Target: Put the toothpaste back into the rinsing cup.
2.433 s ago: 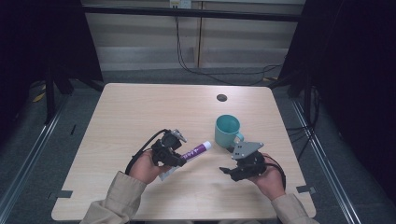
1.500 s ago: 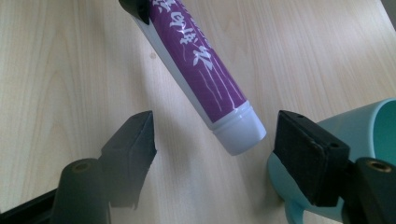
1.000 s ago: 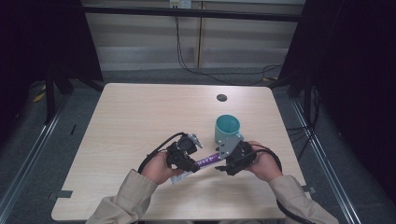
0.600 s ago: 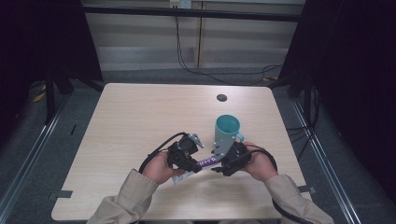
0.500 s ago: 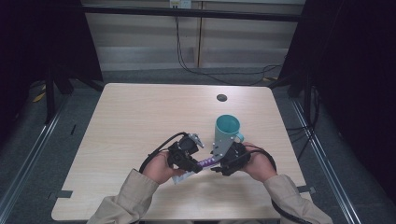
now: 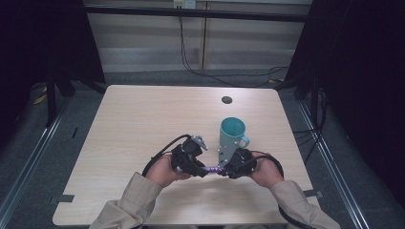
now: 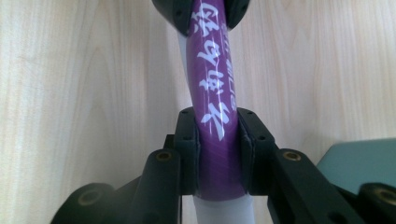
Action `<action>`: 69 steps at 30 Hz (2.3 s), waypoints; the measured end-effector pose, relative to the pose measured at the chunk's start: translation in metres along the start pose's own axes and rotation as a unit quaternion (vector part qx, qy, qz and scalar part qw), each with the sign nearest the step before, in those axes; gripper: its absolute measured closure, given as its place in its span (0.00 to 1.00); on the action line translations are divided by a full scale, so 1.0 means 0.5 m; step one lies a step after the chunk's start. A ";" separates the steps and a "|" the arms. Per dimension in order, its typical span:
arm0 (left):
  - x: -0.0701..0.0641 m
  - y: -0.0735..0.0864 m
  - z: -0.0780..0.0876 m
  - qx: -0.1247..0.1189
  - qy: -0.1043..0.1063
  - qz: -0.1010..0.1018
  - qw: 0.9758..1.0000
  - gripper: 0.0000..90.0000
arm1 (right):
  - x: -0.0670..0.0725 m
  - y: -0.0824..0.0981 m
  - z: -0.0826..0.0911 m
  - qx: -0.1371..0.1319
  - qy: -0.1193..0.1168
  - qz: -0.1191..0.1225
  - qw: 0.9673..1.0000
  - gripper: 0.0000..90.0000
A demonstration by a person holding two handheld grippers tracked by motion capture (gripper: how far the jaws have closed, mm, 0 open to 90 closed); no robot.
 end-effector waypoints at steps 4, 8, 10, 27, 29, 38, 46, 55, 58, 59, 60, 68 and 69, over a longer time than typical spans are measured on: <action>0.014 0.003 0.019 -0.007 -0.015 0.020 1.000 0.50 | 0.000 0.022 0.001 0.011 0.010 -0.016 1.000 0.81; 0.027 0.008 0.034 -0.025 -0.024 0.038 0.999 0.44 | -0.003 0.044 0.012 0.002 0.020 -0.046 0.999 0.81; 0.033 0.010 0.039 -0.032 -0.027 0.044 0.998 0.41 | -0.005 0.054 0.018 -0.003 0.024 -0.061 0.998 0.81; 0.058 0.032 0.069 -0.087 -0.041 0.106 0.990 0.33 | -0.014 0.101 0.046 -0.093 0.070 -0.165 0.979 0.81; 0.058 0.035 0.067 -0.091 -0.038 0.114 0.989 0.32 | -0.014 0.102 0.048 -0.101 0.076 -0.174 0.977 0.81; 0.054 0.037 0.047 -0.110 -0.025 0.137 0.984 0.32 | -0.014 0.092 0.052 -0.139 0.087 -0.185 0.969 0.81; 0.052 0.027 0.044 -0.132 -0.019 0.151 0.979 0.31 | -0.013 0.081 0.045 -0.155 0.090 -0.192 0.965 0.81; 0.059 0.025 0.048 -0.154 -0.014 0.171 0.973 0.32 | -0.012 0.070 0.038 -0.161 0.088 -0.190 0.964 0.81; 0.060 0.024 0.047 -0.157 -0.009 0.175 0.972 0.32 | -0.012 0.065 0.036 -0.166 0.089 -0.187 0.964 0.81; 0.061 0.023 0.046 -0.156 -0.010 0.176 0.972 0.32 | -0.012 0.064 0.036 -0.168 0.088 -0.187 0.964 0.81; 0.060 0.022 0.046 -0.158 -0.008 0.179 0.971 0.32 | -0.012 0.063 0.035 -0.166 0.088 -0.187 0.964 0.81; 0.067 0.019 0.045 -0.170 -0.004 0.202 0.965 0.33 | -0.010 0.059 0.034 -0.177 0.088 -0.183 0.963 0.81; 0.068 0.018 0.045 -0.172 -0.004 0.205 0.964 0.33 | -0.010 0.059 0.034 -0.177 0.088 -0.183 0.963 0.81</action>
Point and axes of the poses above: each handheld gripper's, and its own axes: z roughly backward along the jaws, y roughly out of its underside, x roughly to its left, the point moved 3 cm from there along -z, roughly forward along the jaws, and after that the axes turned 14 degrees about -y, right-handed, at the moved point
